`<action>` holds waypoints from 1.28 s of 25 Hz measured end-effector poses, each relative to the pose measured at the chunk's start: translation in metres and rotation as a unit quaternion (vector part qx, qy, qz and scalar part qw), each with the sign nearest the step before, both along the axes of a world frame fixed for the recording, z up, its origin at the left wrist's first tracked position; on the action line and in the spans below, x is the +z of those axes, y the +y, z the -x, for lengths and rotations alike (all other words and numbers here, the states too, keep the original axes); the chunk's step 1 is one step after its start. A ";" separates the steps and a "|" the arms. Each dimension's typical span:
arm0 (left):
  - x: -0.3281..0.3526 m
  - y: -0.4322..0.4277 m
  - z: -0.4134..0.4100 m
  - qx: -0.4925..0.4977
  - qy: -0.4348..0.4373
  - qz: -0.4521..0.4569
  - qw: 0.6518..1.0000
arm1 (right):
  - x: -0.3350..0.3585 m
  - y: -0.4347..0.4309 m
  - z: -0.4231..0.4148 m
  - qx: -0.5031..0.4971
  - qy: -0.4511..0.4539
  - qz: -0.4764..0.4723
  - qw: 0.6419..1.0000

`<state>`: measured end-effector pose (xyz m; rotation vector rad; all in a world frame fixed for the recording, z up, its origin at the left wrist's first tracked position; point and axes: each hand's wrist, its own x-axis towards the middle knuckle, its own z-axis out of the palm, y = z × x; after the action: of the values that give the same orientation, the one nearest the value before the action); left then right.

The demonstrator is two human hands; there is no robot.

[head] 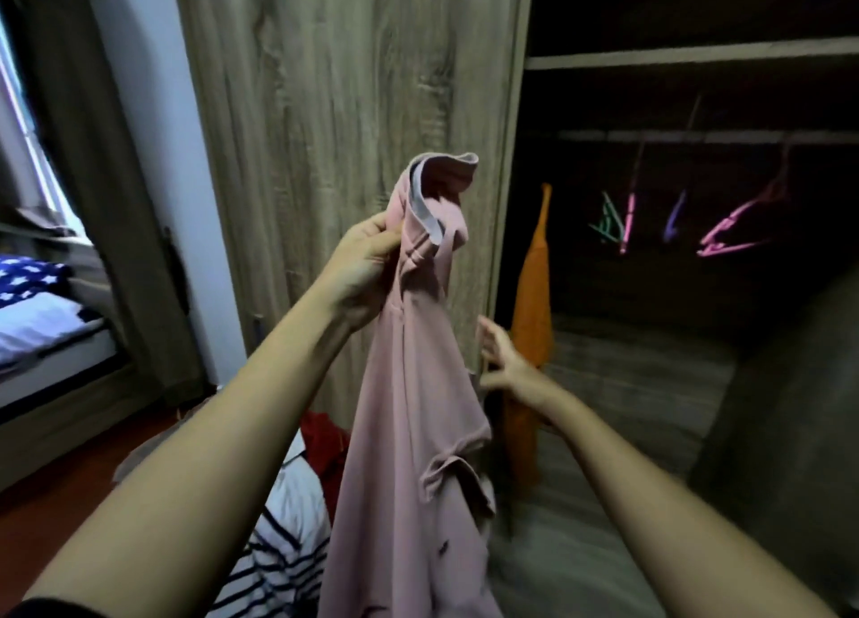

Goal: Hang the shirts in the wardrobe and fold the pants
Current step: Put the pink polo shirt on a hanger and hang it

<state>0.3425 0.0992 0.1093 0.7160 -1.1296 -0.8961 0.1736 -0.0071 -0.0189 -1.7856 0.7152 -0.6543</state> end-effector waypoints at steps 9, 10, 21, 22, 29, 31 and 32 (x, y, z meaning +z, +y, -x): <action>-0.037 -0.048 -0.028 0.219 -0.211 -0.060 0.951 | -0.032 -0.016 0.074 -0.061 0.036 0.091 0.993; -0.052 -0.050 -0.035 0.234 -0.243 -0.097 0.936 | -0.025 -0.020 0.081 -0.104 0.004 0.113 0.988; -0.062 -0.064 0.065 -0.079 -0.306 -0.251 0.915 | 0.045 0.002 0.075 -0.111 0.074 0.463 0.876; -0.061 -0.065 0.071 -0.095 -0.298 -0.249 0.917 | 0.047 0.001 0.078 -0.130 0.067 0.460 0.876; -0.056 -0.080 0.106 -0.062 -0.068 -0.206 0.974 | 0.044 -0.015 0.120 -0.161 0.052 0.414 0.894; -0.054 -0.082 0.105 -0.051 0.034 -0.188 0.980 | 0.025 -0.026 0.147 -0.159 0.146 0.410 0.886; -0.053 -0.082 0.099 -0.049 0.072 -0.180 0.980 | 0.016 -0.028 0.162 -0.166 0.200 0.373 0.891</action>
<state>0.2431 0.0176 0.0565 0.8788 -0.8887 -1.2361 0.0120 -0.0348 -0.0032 -2.5854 1.1727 -0.8760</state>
